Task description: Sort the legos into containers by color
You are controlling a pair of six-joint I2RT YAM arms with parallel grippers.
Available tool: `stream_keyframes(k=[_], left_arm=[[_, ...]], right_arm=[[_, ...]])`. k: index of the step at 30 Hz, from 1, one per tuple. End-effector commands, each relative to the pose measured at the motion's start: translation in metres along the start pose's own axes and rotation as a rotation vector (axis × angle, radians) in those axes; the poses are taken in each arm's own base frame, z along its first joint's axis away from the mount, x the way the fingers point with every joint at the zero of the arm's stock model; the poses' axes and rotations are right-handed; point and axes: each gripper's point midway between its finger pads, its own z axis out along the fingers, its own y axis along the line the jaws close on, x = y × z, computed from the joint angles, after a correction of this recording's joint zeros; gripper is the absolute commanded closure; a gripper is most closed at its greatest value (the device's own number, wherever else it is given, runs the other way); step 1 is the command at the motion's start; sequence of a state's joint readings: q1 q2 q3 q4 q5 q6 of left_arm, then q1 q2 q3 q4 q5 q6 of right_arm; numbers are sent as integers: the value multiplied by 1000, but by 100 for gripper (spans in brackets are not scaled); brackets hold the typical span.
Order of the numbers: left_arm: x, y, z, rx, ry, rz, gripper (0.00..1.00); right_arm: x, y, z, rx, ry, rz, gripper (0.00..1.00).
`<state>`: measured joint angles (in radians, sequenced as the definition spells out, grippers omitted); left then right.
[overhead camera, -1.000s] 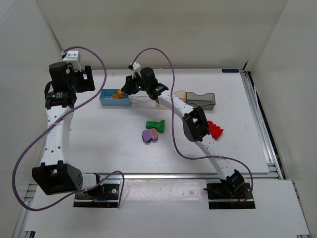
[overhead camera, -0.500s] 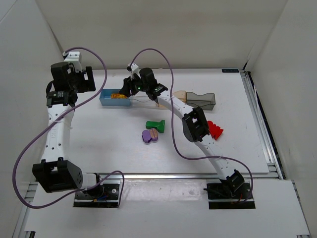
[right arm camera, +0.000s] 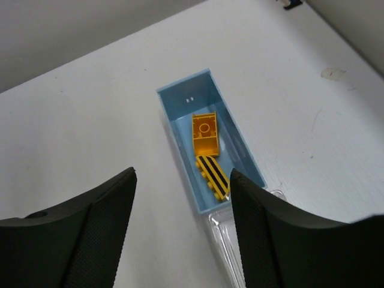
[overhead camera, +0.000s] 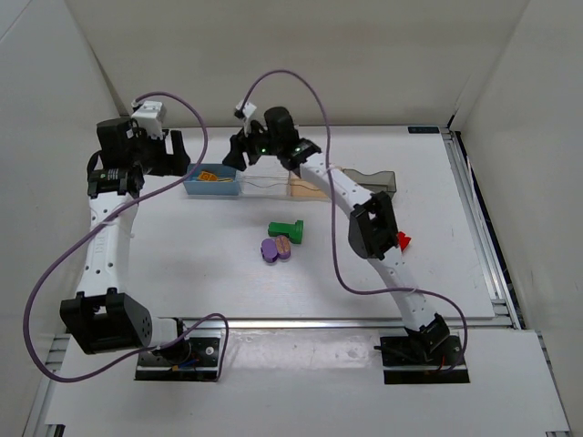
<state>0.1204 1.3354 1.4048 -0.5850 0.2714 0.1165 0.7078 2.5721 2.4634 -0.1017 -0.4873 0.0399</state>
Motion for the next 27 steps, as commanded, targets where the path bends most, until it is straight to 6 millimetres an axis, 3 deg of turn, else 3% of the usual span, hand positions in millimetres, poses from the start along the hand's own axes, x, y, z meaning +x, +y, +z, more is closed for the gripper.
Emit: stream_keyframes(k=[1, 2, 3, 4, 5, 6, 7, 8, 9, 10, 11, 12, 14, 17, 21, 27], left_arm=[[9, -52, -18, 287, 15, 60, 7], [18, -65, -21, 348, 39, 66, 7], [26, -77, -24, 405, 54, 85, 7], [36, -87, -28, 450, 68, 129, 6], [49, -99, -29, 509, 88, 132, 6], [59, -108, -30, 537, 106, 133, 5], [71, -114, -32, 564, 134, 149, 5], [86, -121, -31, 592, 169, 161, 5], [98, -133, -34, 634, 198, 189, 5], [106, -134, -31, 637, 211, 228, 5], [121, -139, -31, 659, 238, 248, 5], [131, -151, -33, 699, 261, 285, 6], [147, -158, -31, 725, 285, 374, 6], [168, -178, -30, 805, 321, 465, 4], [192, -208, -30, 931, 320, 613, 0], [220, -225, -16, 997, 352, 724, 1]], right_arm=[[-137, 16, -99, -24, -150, -210, 30], [-143, 21, -124, -23, -111, -217, 28], [-145, 9, -147, -12, -94, -218, 25], [-128, 7, -161, -8, -19, -172, 23], [-140, 9, -185, 10, -19, -214, 20], [-135, -6, -205, 50, 8, -198, 20], [-112, -10, -219, 70, 81, -137, 20], [-121, -6, -242, 91, 80, -156, 20], [-96, -19, -260, 115, 139, -92, 20], [-90, -22, -274, 134, 154, -85, 20], [-96, -18, -296, 164, 145, -105, 20], [-72, -31, -312, 195, 184, -55, 21], [-59, -28, -339, 228, 205, -49, 22], [-43, -34, -374, 300, 225, -15, 22], [-32, -37, -406, 371, 221, 52, 23], [-31, -30, -426, 425, 215, 62, 23]])
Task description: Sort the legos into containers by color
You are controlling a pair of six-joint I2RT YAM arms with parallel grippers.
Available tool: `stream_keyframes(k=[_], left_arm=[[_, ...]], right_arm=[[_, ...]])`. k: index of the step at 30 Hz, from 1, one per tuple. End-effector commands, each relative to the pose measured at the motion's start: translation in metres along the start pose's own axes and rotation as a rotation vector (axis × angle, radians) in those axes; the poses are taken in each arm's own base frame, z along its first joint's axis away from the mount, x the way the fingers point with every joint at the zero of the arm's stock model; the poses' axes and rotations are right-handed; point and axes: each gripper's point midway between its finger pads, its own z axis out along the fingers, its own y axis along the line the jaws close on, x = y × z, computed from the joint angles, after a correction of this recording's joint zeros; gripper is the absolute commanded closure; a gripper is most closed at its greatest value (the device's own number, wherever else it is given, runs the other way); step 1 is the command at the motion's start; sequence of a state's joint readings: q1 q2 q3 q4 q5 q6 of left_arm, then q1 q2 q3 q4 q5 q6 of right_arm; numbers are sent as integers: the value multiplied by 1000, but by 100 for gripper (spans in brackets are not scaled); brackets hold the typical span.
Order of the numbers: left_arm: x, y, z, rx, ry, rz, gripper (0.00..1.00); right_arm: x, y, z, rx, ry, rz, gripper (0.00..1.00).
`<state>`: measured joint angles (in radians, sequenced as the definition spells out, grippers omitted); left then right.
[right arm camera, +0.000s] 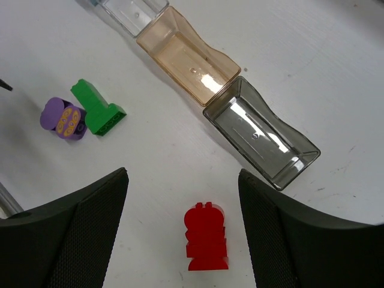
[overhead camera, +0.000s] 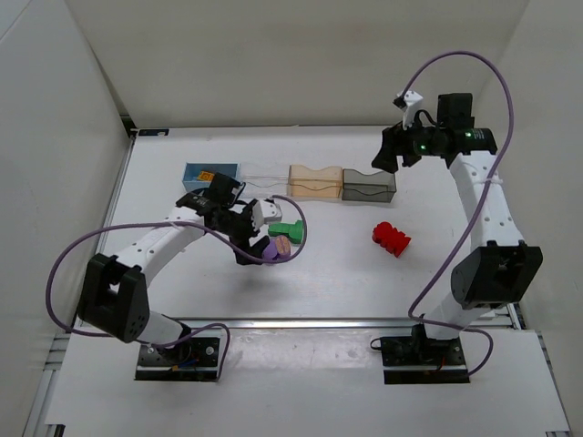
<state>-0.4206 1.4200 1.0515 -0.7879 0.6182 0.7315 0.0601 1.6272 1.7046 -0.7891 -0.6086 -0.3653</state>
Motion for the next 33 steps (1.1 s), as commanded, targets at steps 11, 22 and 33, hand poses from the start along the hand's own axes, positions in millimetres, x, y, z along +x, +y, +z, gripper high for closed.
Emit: stream_keyframes(k=[11, 22, 33], left_arm=[[1, 35, 47, -92, 26, 124, 1], [2, 40, 71, -61, 58, 80, 1], [11, 37, 82, -40, 95, 54, 4]], right_arm=[[-17, 19, -55, 79, -90, -16, 23], [-9, 11, -69, 115, -91, 17, 23], [-2, 4, -74, 130, -82, 35, 23]])
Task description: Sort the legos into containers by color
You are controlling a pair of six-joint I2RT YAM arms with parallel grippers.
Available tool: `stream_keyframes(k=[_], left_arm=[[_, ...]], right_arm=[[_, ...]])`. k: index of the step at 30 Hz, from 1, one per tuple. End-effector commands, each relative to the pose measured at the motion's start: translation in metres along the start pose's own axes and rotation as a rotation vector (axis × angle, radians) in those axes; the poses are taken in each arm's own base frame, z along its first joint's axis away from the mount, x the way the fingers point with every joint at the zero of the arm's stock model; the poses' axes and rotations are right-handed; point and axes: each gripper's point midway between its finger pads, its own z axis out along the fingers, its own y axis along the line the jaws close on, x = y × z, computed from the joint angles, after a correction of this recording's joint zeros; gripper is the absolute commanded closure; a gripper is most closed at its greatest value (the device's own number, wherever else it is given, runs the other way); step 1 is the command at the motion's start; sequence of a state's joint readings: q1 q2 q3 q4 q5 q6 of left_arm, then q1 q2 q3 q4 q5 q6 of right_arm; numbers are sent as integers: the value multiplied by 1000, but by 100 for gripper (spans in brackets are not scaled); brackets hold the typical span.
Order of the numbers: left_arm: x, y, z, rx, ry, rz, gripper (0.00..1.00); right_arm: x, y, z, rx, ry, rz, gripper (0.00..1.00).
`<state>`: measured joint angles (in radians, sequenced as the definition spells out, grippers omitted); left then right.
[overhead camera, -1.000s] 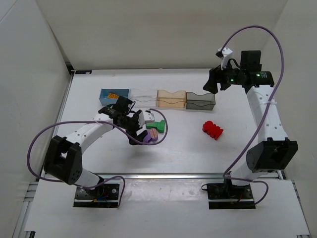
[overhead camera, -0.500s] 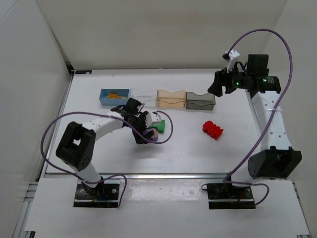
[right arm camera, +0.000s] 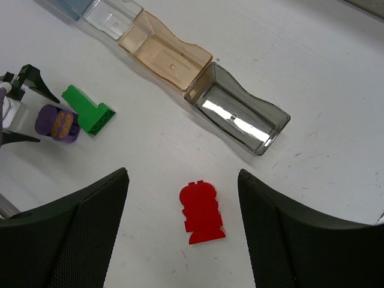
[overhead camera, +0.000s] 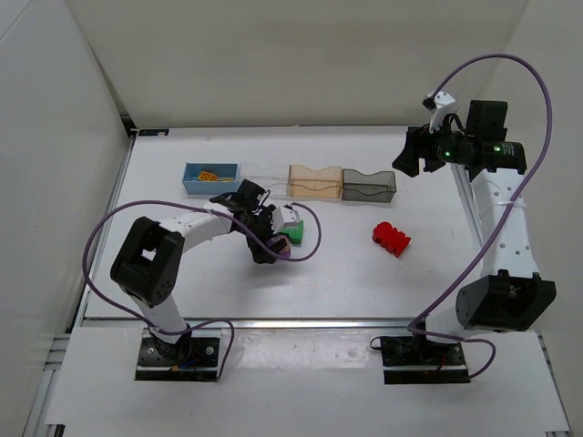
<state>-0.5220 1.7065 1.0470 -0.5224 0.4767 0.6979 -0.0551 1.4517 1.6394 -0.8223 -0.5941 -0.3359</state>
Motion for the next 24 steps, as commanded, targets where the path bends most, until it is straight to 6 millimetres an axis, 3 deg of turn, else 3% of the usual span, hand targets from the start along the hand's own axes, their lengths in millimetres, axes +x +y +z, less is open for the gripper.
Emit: stream_keyframes(k=[1, 14, 24], left_arm=[[-13, 3, -1, -13, -18, 25, 4], [-2, 0, 6, -13, 17, 15, 19], [3, -2, 7, -51, 38, 27, 49]], right_arm=[[-2, 6, -10, 1, -14, -5, 23], [7, 5, -7, 8, 5, 19, 24], [13, 9, 0, -18, 12, 97, 24]])
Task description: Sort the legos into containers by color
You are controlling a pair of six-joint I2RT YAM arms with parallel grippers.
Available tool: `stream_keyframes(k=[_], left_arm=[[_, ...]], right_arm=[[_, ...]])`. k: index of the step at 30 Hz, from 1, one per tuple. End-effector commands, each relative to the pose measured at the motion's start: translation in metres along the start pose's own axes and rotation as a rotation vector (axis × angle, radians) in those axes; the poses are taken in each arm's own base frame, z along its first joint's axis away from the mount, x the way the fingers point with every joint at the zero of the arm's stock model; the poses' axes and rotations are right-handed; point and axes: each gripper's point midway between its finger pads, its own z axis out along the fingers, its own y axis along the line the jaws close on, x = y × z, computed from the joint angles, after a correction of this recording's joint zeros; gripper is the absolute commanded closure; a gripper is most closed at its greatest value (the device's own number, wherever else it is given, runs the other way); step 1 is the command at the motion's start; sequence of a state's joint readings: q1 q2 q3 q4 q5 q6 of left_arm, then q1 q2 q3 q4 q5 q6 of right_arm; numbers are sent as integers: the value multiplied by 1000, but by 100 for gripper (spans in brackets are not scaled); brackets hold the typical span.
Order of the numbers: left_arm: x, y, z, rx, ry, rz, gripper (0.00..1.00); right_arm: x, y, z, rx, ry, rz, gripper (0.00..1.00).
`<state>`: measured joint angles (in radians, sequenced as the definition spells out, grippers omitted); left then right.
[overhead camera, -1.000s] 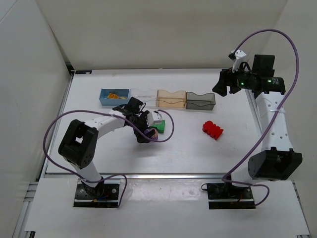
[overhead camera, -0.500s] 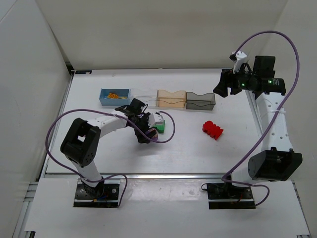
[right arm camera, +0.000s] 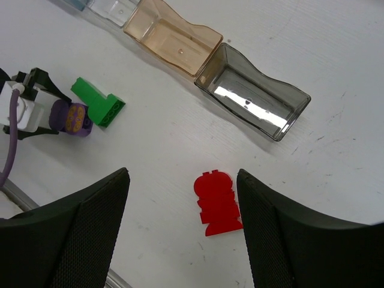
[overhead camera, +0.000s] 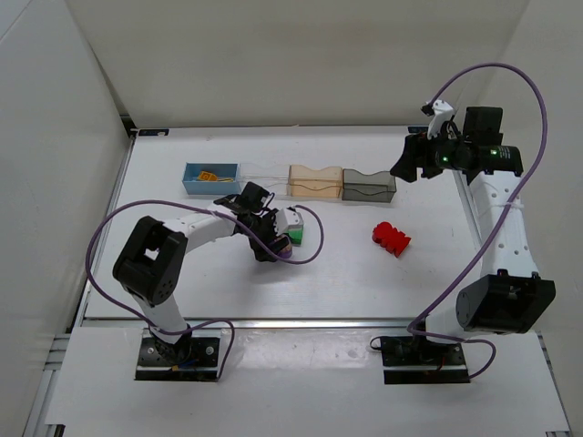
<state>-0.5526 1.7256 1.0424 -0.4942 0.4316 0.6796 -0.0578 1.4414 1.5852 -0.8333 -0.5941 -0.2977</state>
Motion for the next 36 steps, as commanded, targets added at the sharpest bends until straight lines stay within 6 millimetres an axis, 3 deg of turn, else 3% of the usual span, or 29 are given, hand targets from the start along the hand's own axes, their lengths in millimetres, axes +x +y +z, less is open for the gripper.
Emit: stream_keyframes(k=[1, 4, 9, 10, 14, 18, 25, 30, 36], left_arm=[[0, -1, -4, -37, 3, 21, 54], [-16, -3, -20, -57, -58, 28, 58], [-58, -11, -70, -134, -223, 87, 61], [-65, -12, -78, -149, -242, 90, 62], [-94, -17, -118, -218, -329, 116, 62], [-123, -22, -144, -274, -392, 170, 62], [-151, -18, -169, -348, -453, 175, 65], [-158, -13, -173, -373, -462, 182, 66], [-164, -6, -176, -407, -475, 200, 67]], right_arm=[[-4, 7, -2, -18, -26, 65, 25], [0, 17, 5, -76, -23, 168, 25], [1, 52, 26, -251, -9, 307, 26], [-1, 67, 30, -309, -1, 304, 26], [-8, 92, 51, -410, 27, 327, 26], [-17, 124, 71, -527, 69, 322, 27], [-31, 171, 95, -715, 119, 278, 27], [-27, 204, 97, -836, 150, 213, 27], [-17, 212, 98, -902, 178, 208, 27]])
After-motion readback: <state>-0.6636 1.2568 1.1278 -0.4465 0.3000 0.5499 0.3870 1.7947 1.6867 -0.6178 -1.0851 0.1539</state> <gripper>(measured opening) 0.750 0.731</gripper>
